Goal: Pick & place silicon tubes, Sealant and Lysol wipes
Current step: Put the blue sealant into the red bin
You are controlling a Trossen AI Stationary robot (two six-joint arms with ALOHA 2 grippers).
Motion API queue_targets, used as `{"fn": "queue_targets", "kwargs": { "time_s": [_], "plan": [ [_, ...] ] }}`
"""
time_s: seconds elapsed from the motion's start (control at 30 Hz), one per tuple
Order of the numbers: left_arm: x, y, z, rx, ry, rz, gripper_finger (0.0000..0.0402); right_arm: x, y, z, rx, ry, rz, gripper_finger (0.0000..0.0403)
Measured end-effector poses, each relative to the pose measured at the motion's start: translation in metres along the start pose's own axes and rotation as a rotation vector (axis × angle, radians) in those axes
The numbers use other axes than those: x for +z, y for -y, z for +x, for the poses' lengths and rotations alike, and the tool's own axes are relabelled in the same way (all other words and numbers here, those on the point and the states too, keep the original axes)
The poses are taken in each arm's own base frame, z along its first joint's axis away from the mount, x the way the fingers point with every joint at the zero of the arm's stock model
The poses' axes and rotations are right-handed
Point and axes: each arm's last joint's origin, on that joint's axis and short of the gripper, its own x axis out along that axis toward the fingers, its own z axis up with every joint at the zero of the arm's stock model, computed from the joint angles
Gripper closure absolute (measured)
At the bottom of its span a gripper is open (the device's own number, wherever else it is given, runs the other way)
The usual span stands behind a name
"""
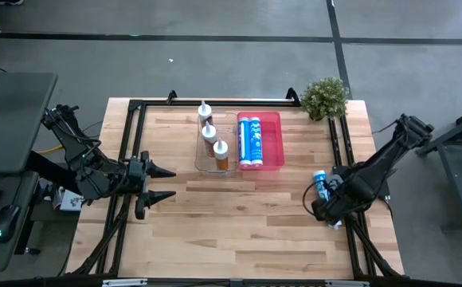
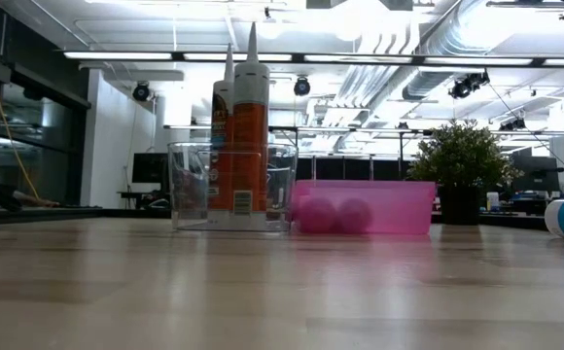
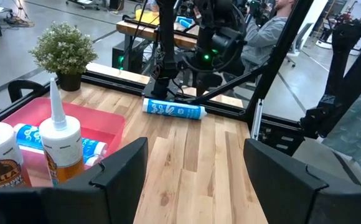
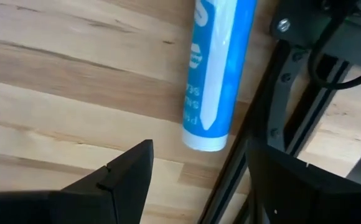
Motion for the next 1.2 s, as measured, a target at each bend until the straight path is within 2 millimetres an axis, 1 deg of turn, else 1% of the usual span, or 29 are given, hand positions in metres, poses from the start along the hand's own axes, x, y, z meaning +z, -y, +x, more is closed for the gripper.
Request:
{"fn": "queue_targets", "kwargs": {
  "time_s": [0.27,0.43,0.6,0.73,0.9,1.1,1.2],
  "plan": [
    [0.000,0.000,0.000,0.001,-0.003,0.004,0.0143,-0.005,-0.013,0.014,-0.074,0.014,0.046,0.0151],
    [-0.001,0.000,0.000,-0.021,-0.018,0.009,0.0143,-0.005,-0.015,0.023,-0.148,0.049,0.081,0.0151],
    [-0.002,0.001,0.000,-0.042,-0.037,0.015,0.0143,-0.004,-0.016,0.051,-0.117,-0.008,0.087,0.0151],
    [-0.003,0.001,0.000,-0.056,-0.048,0.015,0.0143,0.003,-0.004,0.067,-0.175,-0.005,0.099,0.0151],
    [-0.003,0.001,0.000,-0.069,-0.055,0.012,0.0143,0.009,0.005,0.087,-0.108,-0.078,0.108,0.0151],
    [-0.003,0.001,0.000,-0.068,-0.056,-0.003,0.0143,0.016,0.006,0.113,-0.001,-0.141,0.109,0.0151],
    [-0.003,0.001,0.000,-0.067,-0.056,-0.003,0.0143,0.020,0.006,0.123,0.043,-0.176,0.105,0.0151]
  ]
}}
